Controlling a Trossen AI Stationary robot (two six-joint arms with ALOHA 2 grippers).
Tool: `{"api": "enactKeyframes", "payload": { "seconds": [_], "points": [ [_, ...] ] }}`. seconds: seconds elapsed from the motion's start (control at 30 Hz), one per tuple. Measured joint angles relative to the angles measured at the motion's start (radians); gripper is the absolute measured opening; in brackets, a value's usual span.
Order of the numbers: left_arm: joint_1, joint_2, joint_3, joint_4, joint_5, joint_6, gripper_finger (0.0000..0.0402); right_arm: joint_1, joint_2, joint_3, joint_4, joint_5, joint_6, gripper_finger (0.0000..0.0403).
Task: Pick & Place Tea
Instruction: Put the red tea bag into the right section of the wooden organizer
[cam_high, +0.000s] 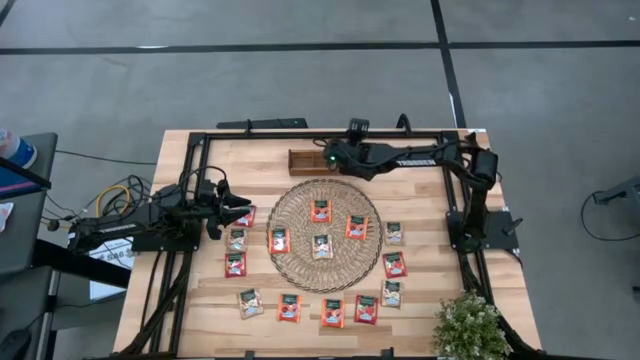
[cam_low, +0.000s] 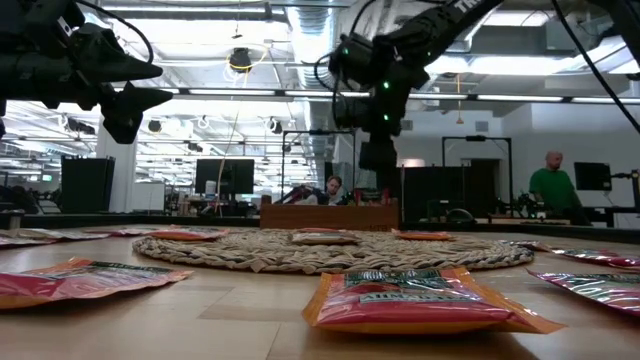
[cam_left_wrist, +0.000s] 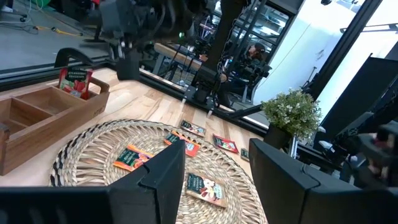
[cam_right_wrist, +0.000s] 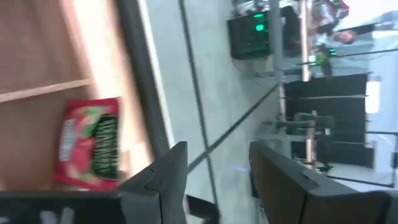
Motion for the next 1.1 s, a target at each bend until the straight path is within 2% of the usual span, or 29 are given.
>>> {"api": "enactKeyframes", "payload": {
  "seconds": [0.2,0.33,0.4,0.43,0.53,0.57,0.6,0.73,1.1],
  "points": [
    [0.0,0.0,0.0,0.0,0.0,0.0,0.017,-0.036,-0.038,0.039,-0.072,0.065,-0.013,0.0142],
    [0.0,0.0,0.0,0.0,0.0,0.001,0.017,-0.075,-0.099,0.04,-0.186,0.017,0.126,0.0126],
    [0.0,0.0,0.0,0.001,0.0,0.005,0.017,-0.089,-0.134,0.036,-0.269,-0.103,0.205,0.0119],
    [0.0,0.0,0.0,0.001,-0.001,0.005,0.017,-0.095,-0.149,0.036,-0.281,-0.2,0.235,0.0116],
    [0.0,0.0,0.0,0.0,-0.012,0.018,0.017,-0.112,-0.174,0.037,-0.302,-0.591,0.235,0.0112],
    [0.0,0.0,0.0,0.0,-0.014,0.019,0.017,-0.121,-0.174,0.033,-0.292,-0.697,0.216,0.0111],
    [0.0,0.0,0.0,0.0,-0.019,0.019,0.017,-0.127,-0.17,0.027,-0.276,-0.756,0.201,0.0111],
    [0.0,0.0,0.0,0.0,-0.021,0.019,0.017,-0.156,-0.129,0.009,-0.238,-0.721,0.183,0.0108],
    [0.0,0.0,0.0,0.0,-0.024,0.019,0.017,-0.215,-0.019,0.008,-0.206,-0.751,0.12,0.0107]
  ]
}}
